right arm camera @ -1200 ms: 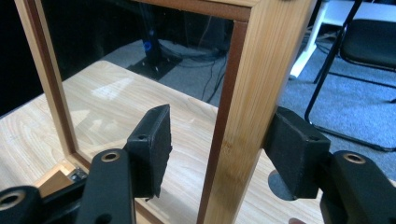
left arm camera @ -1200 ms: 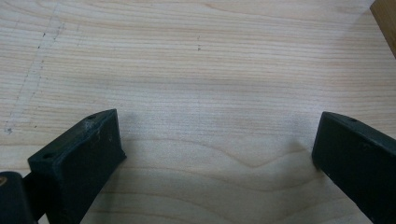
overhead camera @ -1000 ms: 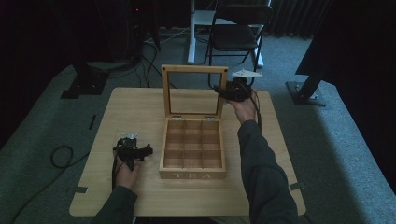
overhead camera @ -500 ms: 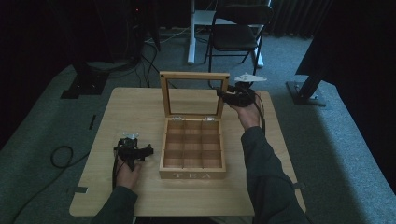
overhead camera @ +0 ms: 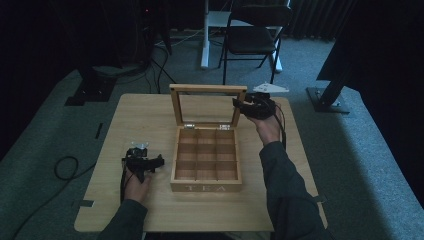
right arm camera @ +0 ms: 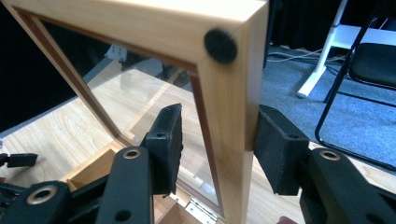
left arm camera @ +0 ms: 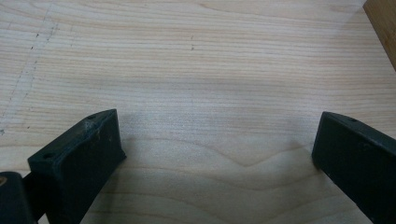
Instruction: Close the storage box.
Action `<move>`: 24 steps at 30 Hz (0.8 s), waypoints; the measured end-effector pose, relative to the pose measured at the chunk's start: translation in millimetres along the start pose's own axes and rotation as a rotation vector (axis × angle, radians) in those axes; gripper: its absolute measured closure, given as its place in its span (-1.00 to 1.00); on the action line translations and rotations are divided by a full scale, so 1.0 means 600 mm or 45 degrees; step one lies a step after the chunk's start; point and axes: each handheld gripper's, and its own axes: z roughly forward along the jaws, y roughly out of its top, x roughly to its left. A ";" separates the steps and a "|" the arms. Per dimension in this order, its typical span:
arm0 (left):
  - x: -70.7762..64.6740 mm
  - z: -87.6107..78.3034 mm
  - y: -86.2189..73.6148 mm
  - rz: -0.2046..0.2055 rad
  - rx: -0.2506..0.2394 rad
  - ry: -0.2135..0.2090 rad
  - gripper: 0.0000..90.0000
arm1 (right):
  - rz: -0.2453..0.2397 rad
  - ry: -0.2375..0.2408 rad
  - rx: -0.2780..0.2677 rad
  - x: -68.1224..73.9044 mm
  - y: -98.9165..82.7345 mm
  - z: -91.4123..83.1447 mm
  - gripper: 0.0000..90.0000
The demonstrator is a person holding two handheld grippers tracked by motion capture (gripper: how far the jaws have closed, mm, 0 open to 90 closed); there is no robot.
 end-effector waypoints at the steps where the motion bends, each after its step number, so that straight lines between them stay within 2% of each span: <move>1: 0.000 0.000 0.000 0.000 -0.001 0.000 -0.96 | 0.001 0.005 -0.003 0.002 0.000 -0.002 0.17; 4: 0.000 0.000 0.000 0.000 0.000 0.000 -0.96 | -0.022 -0.002 0.004 0.008 -0.001 -0.005 0.16; 24: 0.000 0.000 0.000 0.000 0.000 0.000 -0.96 | -0.031 0.009 0.006 0.029 -0.018 -0.030 0.10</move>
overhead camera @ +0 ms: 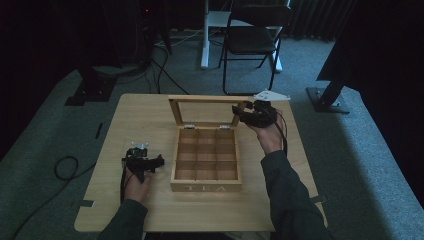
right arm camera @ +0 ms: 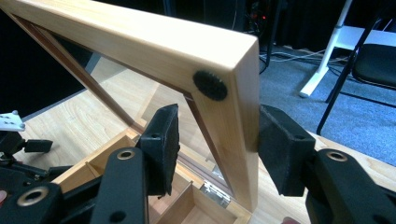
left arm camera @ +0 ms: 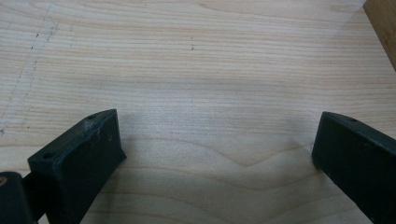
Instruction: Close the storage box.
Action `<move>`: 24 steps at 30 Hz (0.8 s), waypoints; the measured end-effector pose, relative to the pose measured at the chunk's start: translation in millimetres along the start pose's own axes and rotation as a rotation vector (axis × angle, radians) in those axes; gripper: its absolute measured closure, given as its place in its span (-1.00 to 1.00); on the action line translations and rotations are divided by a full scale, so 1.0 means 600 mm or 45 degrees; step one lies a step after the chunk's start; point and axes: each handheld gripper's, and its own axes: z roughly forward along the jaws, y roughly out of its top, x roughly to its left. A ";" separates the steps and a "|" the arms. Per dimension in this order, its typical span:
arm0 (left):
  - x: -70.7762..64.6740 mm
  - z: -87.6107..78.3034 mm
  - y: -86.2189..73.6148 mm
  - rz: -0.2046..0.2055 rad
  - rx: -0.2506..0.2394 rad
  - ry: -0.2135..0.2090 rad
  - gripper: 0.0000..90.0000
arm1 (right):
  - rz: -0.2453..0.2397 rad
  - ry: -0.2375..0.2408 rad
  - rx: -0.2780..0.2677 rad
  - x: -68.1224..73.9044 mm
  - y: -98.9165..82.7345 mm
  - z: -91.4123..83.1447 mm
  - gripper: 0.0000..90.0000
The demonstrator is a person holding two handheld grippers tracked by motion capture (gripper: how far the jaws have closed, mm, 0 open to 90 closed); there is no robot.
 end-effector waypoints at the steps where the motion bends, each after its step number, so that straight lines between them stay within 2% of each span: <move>1: 0.000 0.000 0.000 0.000 0.000 0.000 -0.96 | 0.000 0.002 0.003 0.001 -0.001 -0.001 0.10; 15: 0.000 0.000 0.000 0.000 0.002 -0.002 -0.96 | -0.042 -0.010 0.038 0.018 -0.008 -0.016 0.07; 24: 0.000 0.000 0.000 -0.001 0.001 -0.001 -0.96 | -0.027 -0.013 0.055 0.029 -0.019 -0.027 0.04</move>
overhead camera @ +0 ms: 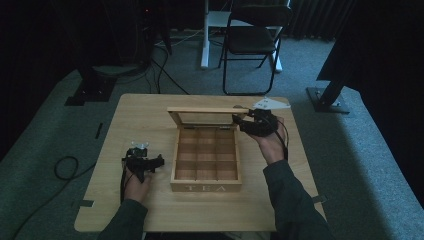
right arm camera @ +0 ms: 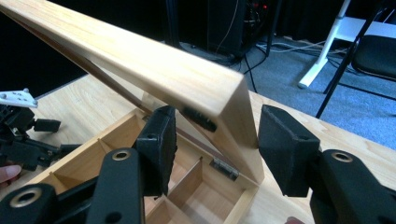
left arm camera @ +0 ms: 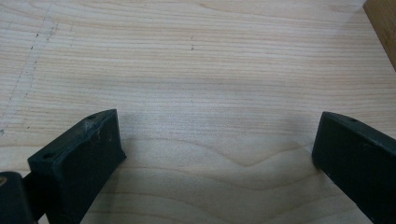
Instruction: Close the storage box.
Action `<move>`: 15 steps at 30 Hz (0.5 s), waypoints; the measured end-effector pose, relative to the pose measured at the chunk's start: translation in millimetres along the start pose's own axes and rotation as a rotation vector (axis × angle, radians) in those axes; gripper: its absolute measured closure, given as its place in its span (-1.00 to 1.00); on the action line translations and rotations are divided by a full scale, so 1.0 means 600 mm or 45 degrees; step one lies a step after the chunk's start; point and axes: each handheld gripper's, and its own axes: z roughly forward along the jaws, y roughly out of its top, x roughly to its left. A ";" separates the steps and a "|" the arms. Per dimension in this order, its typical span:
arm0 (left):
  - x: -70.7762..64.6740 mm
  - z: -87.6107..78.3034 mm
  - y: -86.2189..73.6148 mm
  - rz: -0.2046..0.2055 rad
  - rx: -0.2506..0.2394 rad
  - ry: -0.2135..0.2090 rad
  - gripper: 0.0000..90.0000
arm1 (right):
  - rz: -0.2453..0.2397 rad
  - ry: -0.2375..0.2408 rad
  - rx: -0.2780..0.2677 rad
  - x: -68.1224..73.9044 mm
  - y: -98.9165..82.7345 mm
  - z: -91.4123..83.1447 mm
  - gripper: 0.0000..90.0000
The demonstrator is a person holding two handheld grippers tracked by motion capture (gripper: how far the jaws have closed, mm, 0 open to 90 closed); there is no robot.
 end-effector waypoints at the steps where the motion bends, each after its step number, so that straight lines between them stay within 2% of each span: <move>1: 0.000 0.000 0.000 0.000 0.000 0.000 -0.96 | 0.000 -0.002 0.007 0.002 -0.001 -0.002 0.04; 15: 0.000 0.000 0.000 -0.003 -0.002 0.000 -0.96 | -0.016 0.011 0.044 0.015 -0.013 -0.012 -0.04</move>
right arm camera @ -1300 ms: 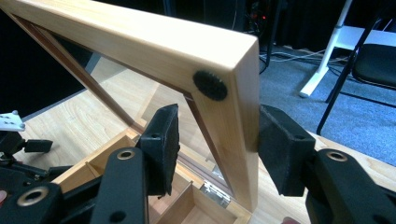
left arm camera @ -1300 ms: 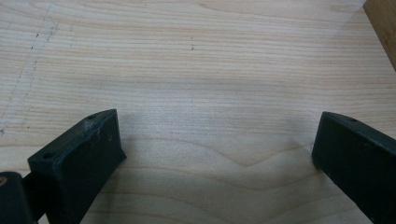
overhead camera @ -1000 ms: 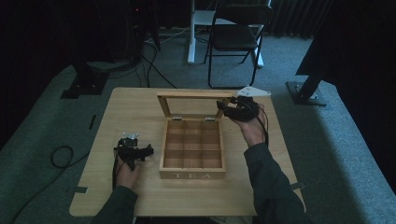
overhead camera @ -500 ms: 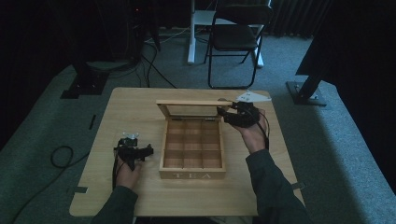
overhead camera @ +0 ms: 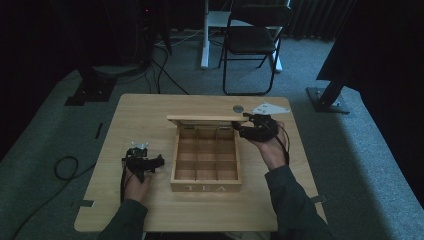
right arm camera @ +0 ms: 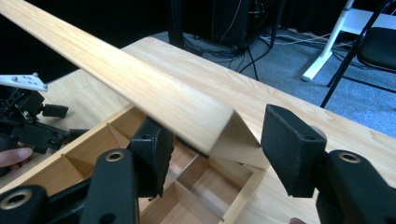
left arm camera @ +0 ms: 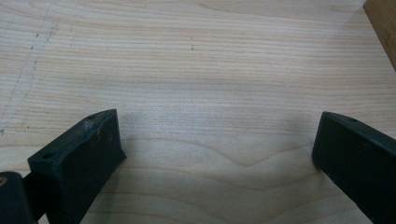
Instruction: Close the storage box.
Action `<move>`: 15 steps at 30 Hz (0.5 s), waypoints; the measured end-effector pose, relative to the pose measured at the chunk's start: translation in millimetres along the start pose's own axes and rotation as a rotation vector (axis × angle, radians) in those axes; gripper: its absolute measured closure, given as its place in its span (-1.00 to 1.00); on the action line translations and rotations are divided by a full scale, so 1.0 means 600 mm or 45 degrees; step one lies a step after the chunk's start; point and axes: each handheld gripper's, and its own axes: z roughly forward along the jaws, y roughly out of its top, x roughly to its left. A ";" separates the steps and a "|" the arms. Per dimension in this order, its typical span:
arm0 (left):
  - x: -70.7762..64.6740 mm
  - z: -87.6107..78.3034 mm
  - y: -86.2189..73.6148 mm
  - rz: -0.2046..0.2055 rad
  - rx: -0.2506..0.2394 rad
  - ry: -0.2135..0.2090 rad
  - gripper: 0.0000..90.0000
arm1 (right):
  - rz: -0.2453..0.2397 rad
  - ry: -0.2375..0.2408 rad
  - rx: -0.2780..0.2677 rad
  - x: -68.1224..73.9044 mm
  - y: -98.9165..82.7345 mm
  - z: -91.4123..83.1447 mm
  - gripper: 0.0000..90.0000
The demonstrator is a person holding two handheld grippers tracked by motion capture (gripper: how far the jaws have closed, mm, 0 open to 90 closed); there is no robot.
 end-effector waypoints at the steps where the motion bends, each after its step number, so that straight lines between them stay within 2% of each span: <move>1: 0.000 0.000 0.000 0.000 0.000 0.000 -0.96 | 0.000 0.000 0.005 0.002 -0.001 -0.001 -0.05; 7: 0.000 0.000 0.000 0.000 0.000 0.000 -0.96 | 0.033 -0.010 0.021 0.008 -0.009 -0.006 -0.07; 15: 0.000 0.000 0.000 -0.001 -0.001 0.001 -0.96 | -0.008 -0.068 0.037 0.027 -0.019 -0.013 -0.07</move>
